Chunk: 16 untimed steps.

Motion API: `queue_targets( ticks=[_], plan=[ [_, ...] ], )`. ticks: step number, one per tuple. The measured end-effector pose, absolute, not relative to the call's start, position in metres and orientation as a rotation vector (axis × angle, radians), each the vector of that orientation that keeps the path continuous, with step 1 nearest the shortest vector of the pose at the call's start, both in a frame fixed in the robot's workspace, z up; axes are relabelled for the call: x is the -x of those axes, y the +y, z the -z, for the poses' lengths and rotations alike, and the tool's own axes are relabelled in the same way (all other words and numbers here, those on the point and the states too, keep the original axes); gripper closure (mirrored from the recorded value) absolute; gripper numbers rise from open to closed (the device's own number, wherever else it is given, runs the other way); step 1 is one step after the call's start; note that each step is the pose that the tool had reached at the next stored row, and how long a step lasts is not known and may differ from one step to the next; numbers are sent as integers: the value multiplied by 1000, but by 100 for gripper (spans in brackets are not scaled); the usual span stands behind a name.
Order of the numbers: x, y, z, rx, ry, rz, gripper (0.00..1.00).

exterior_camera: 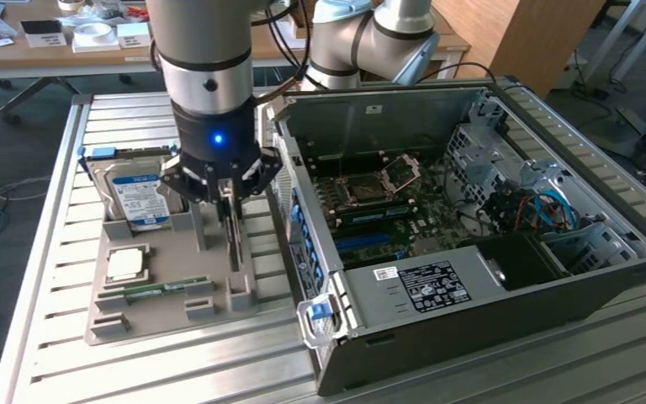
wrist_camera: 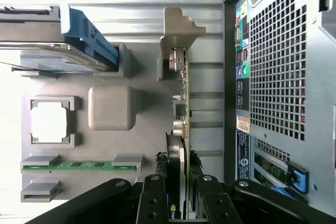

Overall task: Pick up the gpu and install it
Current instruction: 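Pick up the gpu and move the gpu toward the slot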

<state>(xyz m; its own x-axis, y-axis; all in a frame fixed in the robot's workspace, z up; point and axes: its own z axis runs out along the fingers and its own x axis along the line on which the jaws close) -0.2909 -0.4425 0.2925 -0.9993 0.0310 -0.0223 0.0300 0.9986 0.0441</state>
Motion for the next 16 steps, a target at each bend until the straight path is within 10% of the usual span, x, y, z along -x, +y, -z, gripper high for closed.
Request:
queue_targets(
  ticks=[16],
  plan=[
    [291,-442,-342,-48,3117,-68,73]
  ],
)
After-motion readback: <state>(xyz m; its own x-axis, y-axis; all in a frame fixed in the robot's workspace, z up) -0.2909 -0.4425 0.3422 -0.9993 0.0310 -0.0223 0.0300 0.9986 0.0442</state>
